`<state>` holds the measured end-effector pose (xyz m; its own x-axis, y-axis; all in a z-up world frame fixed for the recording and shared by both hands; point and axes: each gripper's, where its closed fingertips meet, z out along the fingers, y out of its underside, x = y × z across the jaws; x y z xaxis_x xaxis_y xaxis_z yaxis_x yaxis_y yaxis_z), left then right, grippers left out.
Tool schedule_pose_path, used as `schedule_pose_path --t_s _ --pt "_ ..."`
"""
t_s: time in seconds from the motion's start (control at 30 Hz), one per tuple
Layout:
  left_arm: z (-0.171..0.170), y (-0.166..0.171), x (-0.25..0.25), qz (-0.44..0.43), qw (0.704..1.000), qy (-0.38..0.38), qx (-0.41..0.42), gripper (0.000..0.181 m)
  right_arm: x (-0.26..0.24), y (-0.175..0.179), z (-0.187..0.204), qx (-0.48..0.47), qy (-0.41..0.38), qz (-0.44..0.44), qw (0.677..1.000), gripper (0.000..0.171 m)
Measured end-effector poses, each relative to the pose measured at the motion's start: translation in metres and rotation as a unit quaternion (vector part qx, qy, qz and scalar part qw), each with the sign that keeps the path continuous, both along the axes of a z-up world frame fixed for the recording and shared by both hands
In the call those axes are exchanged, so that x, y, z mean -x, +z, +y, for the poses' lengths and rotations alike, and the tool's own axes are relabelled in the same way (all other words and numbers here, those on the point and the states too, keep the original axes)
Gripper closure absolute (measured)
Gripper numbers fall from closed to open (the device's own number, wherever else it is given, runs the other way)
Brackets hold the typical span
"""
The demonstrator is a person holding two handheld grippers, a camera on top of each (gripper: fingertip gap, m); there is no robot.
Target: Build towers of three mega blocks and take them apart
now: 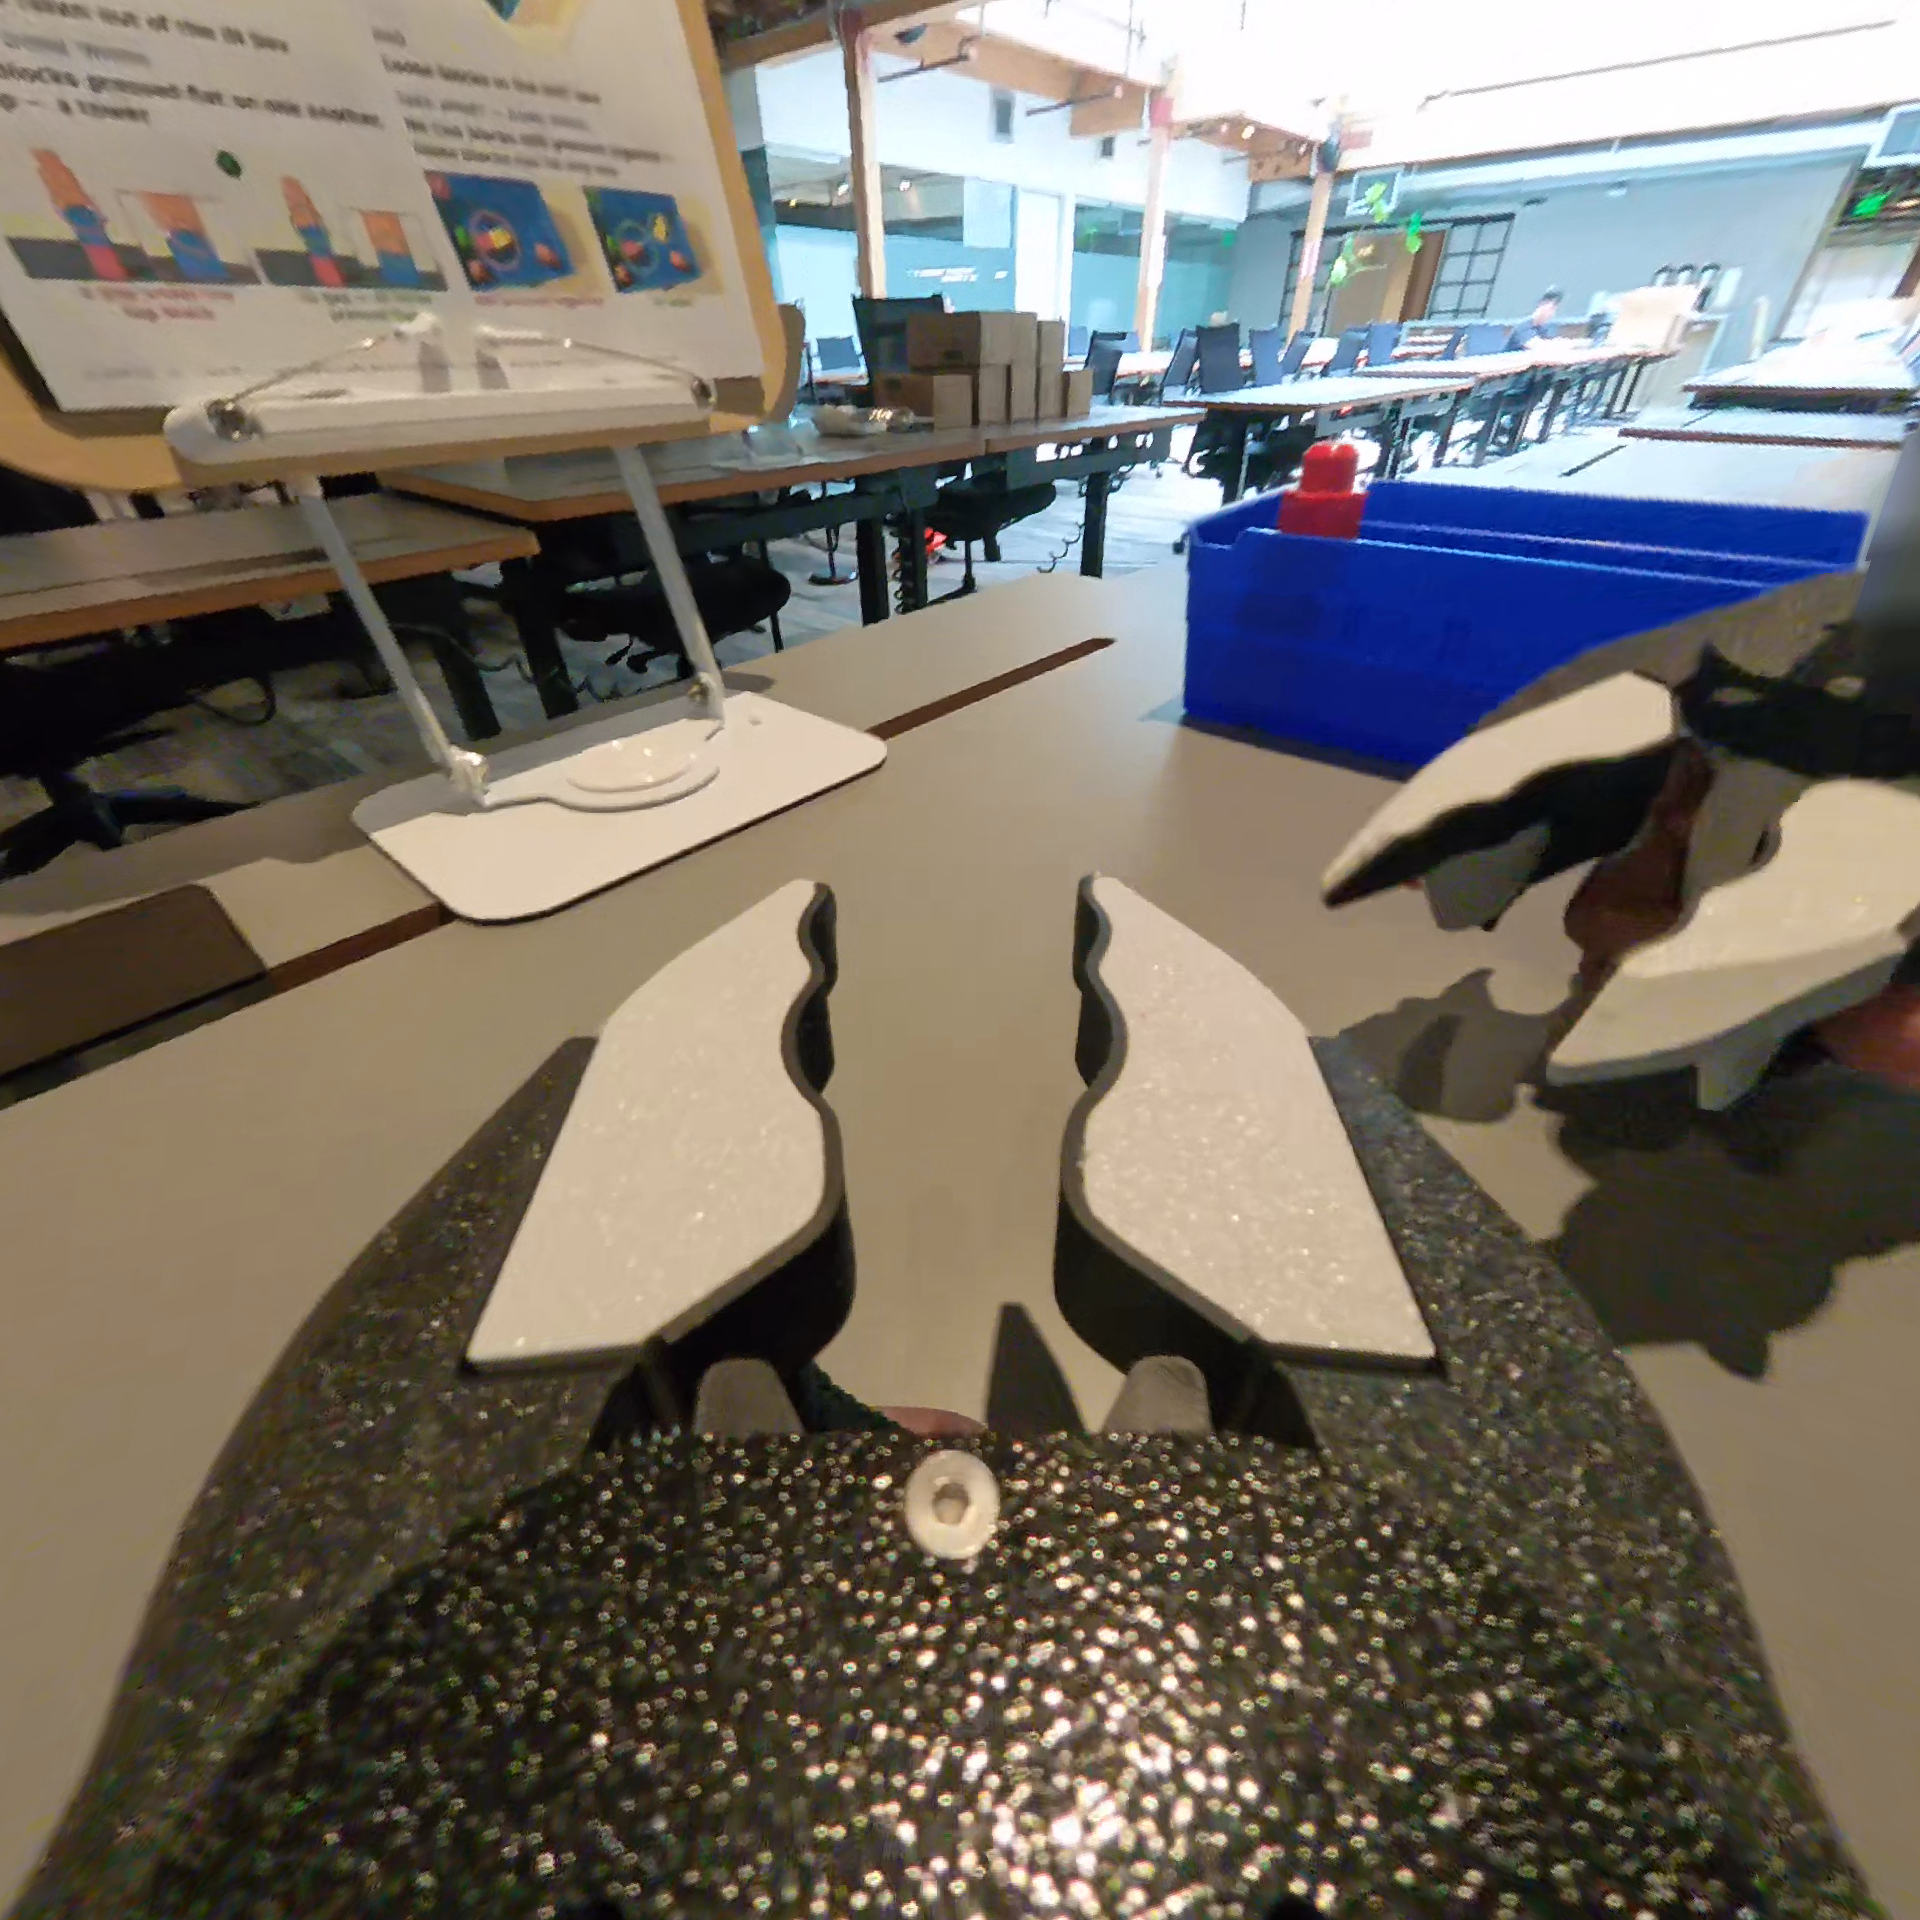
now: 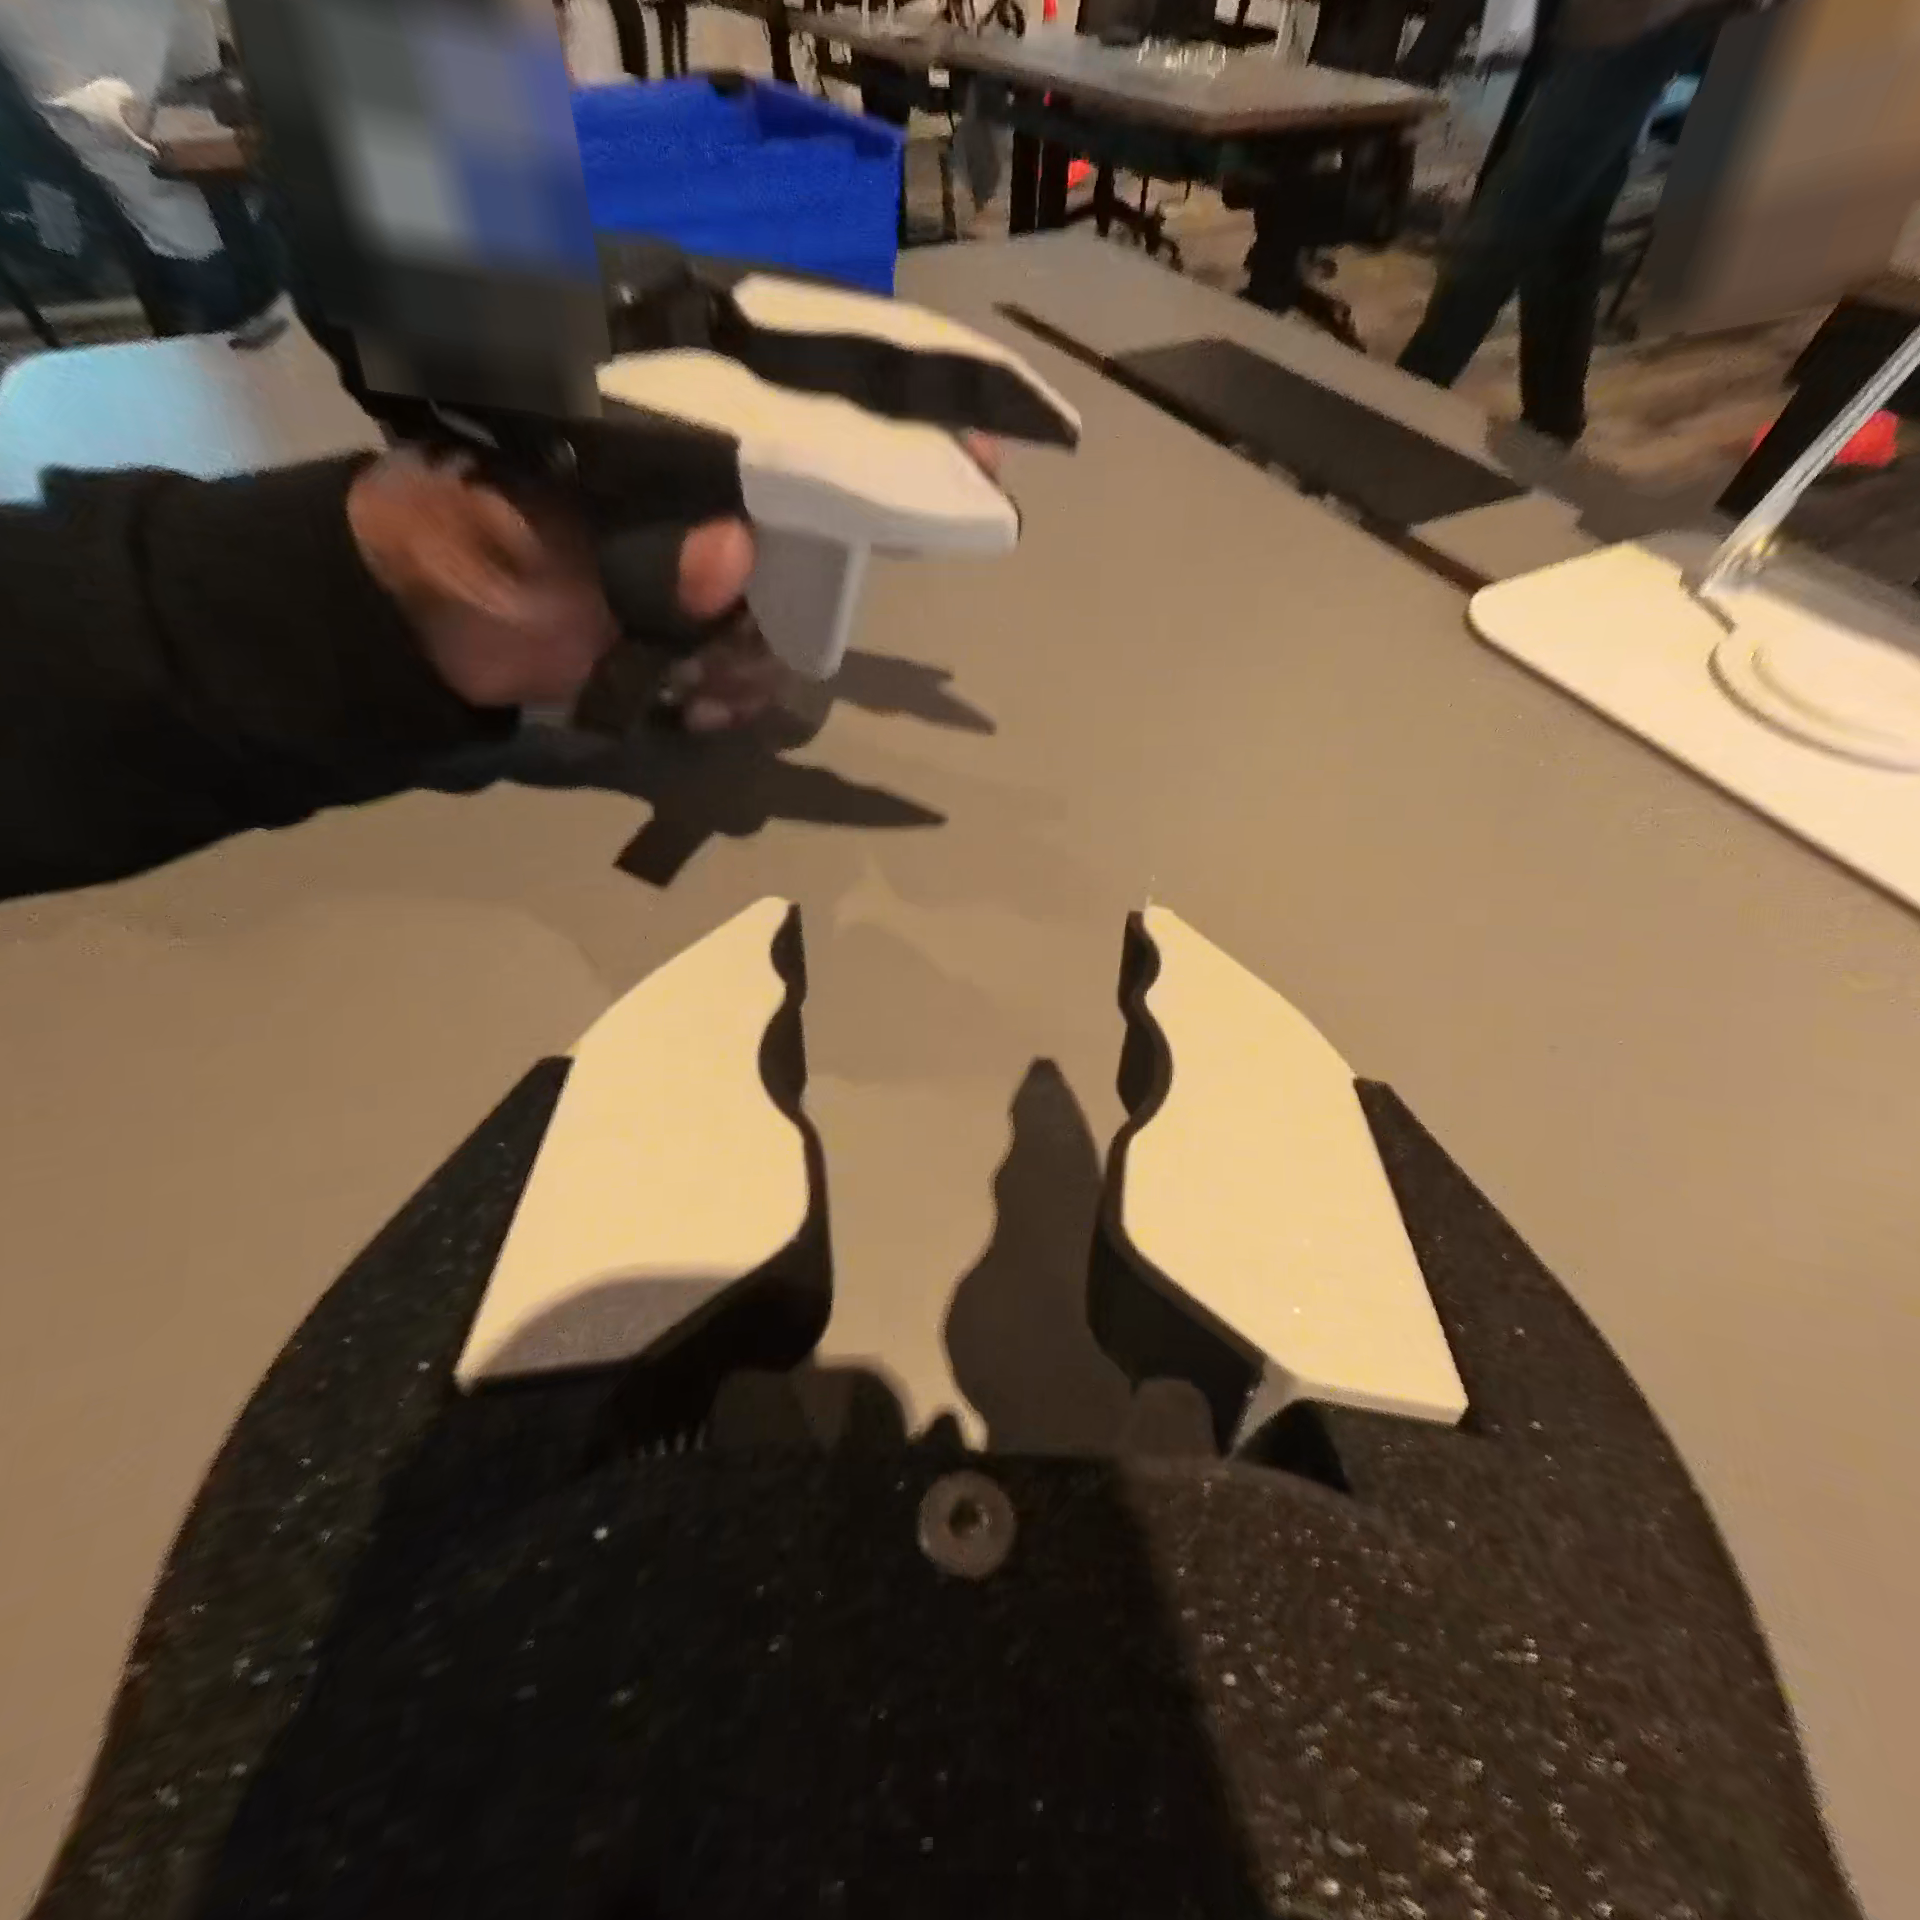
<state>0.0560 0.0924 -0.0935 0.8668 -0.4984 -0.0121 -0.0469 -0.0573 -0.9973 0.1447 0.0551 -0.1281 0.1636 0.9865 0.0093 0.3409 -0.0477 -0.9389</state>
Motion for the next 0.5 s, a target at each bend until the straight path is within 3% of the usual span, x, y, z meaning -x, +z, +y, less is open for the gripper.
schedule_pose_path --t_s 0.2,0.3,0.4,0.5 --pt "-0.001 -0.002 0.019 0.011 1.0 0.018 0.016 0.138 -0.001 -0.006 0.006 0.044 -0.004 0.0 0.999 0.121" --pt "-0.02 0.023 0.051 0.058 0.997 0.052 0.006 0.133 -0.001 -0.007 0.005 0.046 0.001 -0.002 0.999 0.122" --pt "-0.068 0.067 0.131 0.111 0.98 0.166 -0.011 0.135 -0.001 -0.008 0.003 0.044 0.007 -0.004 0.999 0.122" --pt "-0.129 0.095 0.242 0.144 0.937 0.316 0.036 0.135 0.0 -0.01 -0.001 0.05 0.023 -0.012 0.998 0.123"
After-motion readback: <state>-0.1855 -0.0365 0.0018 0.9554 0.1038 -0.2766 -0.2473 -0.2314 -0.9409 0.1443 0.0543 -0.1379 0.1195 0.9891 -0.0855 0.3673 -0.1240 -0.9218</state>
